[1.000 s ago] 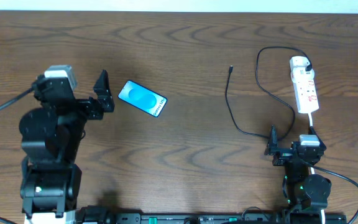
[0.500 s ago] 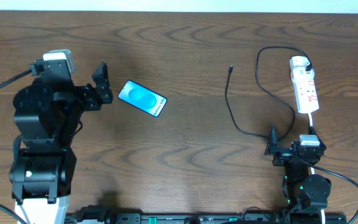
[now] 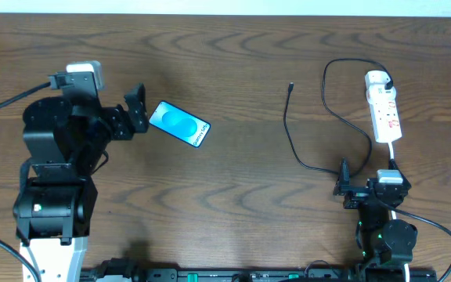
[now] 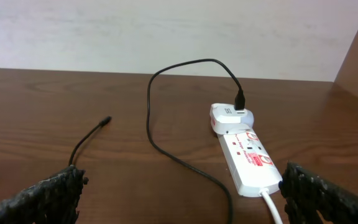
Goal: Plug charger to phone and switch on socket
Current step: 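Move the left gripper forward over the blue smartphone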
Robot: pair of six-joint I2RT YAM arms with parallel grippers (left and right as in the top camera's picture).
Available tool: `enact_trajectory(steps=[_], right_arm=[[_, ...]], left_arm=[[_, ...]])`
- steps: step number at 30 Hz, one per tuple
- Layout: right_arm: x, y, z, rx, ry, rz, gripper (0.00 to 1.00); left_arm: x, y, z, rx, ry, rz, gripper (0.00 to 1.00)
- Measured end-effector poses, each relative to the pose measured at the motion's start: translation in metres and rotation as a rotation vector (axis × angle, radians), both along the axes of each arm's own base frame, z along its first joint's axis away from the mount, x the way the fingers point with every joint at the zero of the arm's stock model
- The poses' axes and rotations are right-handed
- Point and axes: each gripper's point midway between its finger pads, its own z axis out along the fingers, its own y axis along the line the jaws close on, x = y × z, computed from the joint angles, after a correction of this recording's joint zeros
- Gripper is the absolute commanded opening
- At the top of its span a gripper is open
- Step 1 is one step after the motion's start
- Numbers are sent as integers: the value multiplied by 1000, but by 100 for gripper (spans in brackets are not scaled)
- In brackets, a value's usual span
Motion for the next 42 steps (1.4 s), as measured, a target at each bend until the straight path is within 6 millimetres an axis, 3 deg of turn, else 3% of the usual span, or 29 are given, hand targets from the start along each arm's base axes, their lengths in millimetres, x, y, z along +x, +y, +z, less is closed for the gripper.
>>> enact_trajectory(steps=[13, 17, 26, 36, 42], right_arm=[[0, 0, 0, 0, 0, 0, 99], [0, 0, 0, 0, 0, 0, 99], [0, 0, 0, 0, 0, 0, 99], [0, 0, 0, 0, 0, 0, 99], [0, 0, 0, 0, 0, 0, 99]], left_arm=[[3, -6, -11, -52, 51, -15, 98], [15, 0, -29, -81, 112, 42, 98], [42, 7, -88, -99, 301, 189, 98], [69, -21, -78, -107, 375, 322, 98], [90, -35, -89, -169, 454, 418, 98]])
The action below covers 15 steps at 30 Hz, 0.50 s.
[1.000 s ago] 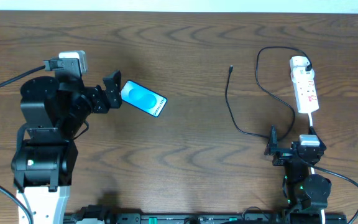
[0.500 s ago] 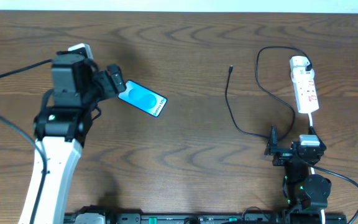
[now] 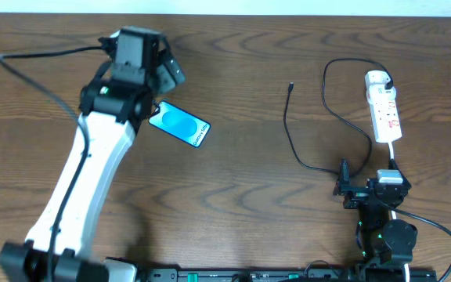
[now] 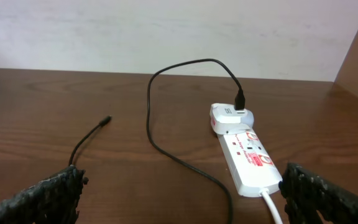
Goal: Plug charger to phone and switch on socket
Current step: 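Move the left gripper forward over the blue smartphone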
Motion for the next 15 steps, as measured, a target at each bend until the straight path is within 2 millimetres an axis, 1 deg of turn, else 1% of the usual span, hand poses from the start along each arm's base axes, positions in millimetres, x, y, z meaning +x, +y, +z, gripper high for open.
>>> enact_trajectory(steps=[4, 8, 13, 15], right_arm=[[0, 0, 0, 0, 0, 0, 99], [0, 0, 0, 0, 0, 0, 99], [0, 0, 0, 0, 0, 0, 99], [0, 0, 0, 0, 0, 0, 99]], left_arm=[[10, -4, -22, -40, 59, 68, 98], [15, -5, -48, -72, 116, 143, 98], [14, -5, -76, -95, 188, 220, 98], [13, -5, -80, -101, 199, 236, 99]])
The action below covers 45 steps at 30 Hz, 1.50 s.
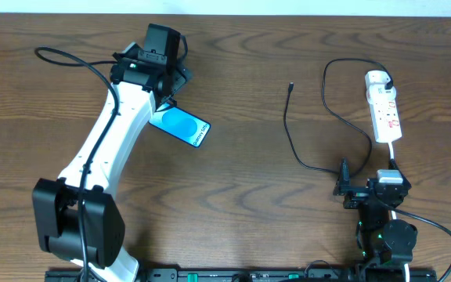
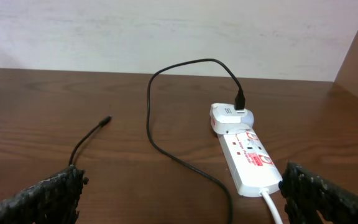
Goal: Plug charger to phone and switch on socket
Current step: 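Move the left gripper forward over the blue smartphone, then lower the left gripper and grasp the smartphone's short edge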
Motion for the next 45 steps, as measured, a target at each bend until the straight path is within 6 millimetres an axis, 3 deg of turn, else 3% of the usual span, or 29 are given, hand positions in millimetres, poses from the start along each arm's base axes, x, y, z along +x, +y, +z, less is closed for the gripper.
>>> enact_trajectory(steps=[10, 21, 27, 45], right_arm=[[0, 0, 0, 0, 0, 0, 99], [0, 0, 0, 0, 0, 0, 99], [0, 0, 0, 0, 0, 0, 99], [0, 0, 0, 0, 0, 0, 99]], left_arm=[[1, -4, -16, -4, 33, 19, 98], [0, -6, -73, 25, 169, 15, 98], [-3, -5, -94, 38, 217, 15, 98], [-14, -3, -115, -14, 245, 186, 98]])
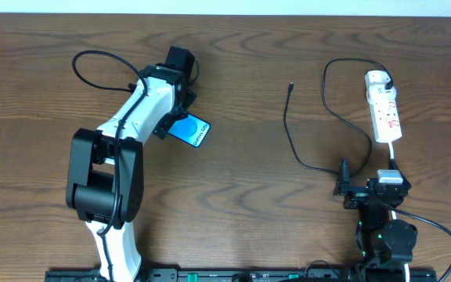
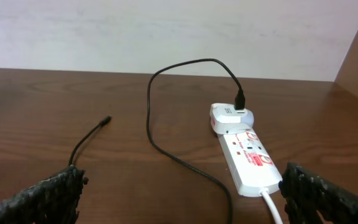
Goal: Plug charger to phone and switch on socket
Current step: 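Lower the left gripper and grasp the smartphone's short edge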
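Note:
The phone [image 1: 192, 131], its blue screen facing up, lies on the table left of centre. My left gripper [image 1: 172, 116] is over the phone's upper-left end and hides it; its dark fingers show spread on either side of the white link. The black charger cable [image 1: 288, 133] runs from the adapter [image 2: 229, 118] in the white power strip [image 2: 247, 157] to its free plug end [image 2: 106, 119], which lies loose on the wood. My right gripper [image 2: 182, 205] rests low at the front right, wide open and empty, just short of the strip's near end.
The strip's white mains lead [image 2: 272, 208] runs back between my right fingers. The left arm [image 1: 131, 117] stretches across the left half of the table. A wooden side wall rises at the right, and a pale wall closes the far edge.
My left gripper has moved right and toward the front, from just above the phone's far-left end to over that end. The phone, the cable and the right arm are unchanged.
My left arm was folded at the left with its open gripper beside the phone's left end. It then reached to the far side of the phone, shifted right, and now sits over the phone's end. The right gripper has stayed open by the strip.

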Robot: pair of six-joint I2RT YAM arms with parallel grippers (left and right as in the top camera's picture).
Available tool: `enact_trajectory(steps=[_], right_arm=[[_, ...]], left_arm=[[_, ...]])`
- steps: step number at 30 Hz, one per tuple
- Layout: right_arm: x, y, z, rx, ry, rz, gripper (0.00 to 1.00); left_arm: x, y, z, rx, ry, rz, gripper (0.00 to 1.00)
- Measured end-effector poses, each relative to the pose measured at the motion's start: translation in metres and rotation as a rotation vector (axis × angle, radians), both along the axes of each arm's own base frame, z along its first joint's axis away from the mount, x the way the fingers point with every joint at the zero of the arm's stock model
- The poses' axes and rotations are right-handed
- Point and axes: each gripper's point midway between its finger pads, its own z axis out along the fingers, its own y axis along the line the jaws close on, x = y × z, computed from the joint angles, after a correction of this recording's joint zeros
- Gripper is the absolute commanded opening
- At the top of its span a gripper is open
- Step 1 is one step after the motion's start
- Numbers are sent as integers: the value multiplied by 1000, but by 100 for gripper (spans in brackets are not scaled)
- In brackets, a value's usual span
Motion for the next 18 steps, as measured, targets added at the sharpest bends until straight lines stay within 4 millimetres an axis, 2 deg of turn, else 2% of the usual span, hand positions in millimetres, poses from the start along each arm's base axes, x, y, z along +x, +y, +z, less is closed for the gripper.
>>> enact_trajectory(steps=[8, 15, 18], right_arm=[[0, 0, 0, 0, 0, 0, 99], [0, 0, 0, 0, 0, 0, 99], [0, 0, 0, 0, 0, 0, 99]], left_arm=[[5, -3, -1, -9, -20, 15, 98], [-3, -12, -30, 9, 43, -8, 98], [-5, -15, -35, 12, 57, -16, 98]])
